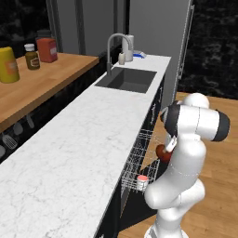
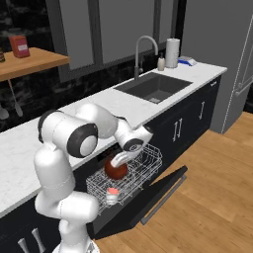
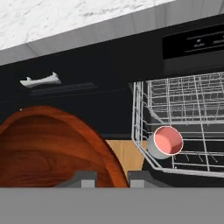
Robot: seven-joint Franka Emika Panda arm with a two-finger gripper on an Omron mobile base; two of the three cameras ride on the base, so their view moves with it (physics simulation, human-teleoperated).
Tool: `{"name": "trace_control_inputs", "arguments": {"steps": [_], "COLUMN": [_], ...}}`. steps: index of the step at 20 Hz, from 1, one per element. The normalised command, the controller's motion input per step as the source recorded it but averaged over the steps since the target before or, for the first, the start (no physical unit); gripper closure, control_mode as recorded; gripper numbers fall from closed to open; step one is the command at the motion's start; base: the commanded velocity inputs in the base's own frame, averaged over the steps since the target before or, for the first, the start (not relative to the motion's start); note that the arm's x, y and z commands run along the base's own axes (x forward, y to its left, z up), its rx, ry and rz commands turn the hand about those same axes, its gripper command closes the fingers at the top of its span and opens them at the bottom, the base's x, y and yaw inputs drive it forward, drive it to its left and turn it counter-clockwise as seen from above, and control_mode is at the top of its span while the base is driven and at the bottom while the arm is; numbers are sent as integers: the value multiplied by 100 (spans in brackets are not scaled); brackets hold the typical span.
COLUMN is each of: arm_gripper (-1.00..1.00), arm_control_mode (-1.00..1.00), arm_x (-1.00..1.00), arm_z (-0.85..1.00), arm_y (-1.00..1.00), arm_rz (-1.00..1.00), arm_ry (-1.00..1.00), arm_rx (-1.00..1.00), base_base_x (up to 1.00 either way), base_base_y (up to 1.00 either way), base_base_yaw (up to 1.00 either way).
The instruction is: Pick up the cup and bowl from the counter, place them in the dishwasher, and close the dishwasher door.
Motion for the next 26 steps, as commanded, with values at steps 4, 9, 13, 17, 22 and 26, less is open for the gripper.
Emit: {"name": "trace_control_inputs", "arguments": {"steps": [4,9,13,17,22,26], "arm_gripper": [100,100,100,100,100,100], "arm_control_mode": [-100,-100,-100,-100,-100,-100], "arm_x": [20,41,59,63,57,48], "arm_z": [-49,-36,-21,-19,-45,-71], "arm_y": [-25,-10,0,0,0,0], "arm_rz": [1,0,0,-2,-3,-3], "arm_ry": [0,3,10,15,14,4], "arm_rx": [0,0,0,0,0,0], "base_base_x": [0,0,0,0,0,0], "base_base_y": [0,0,0,0,0,0], "base_base_yaw": [0,0,0,0,0,0]}}
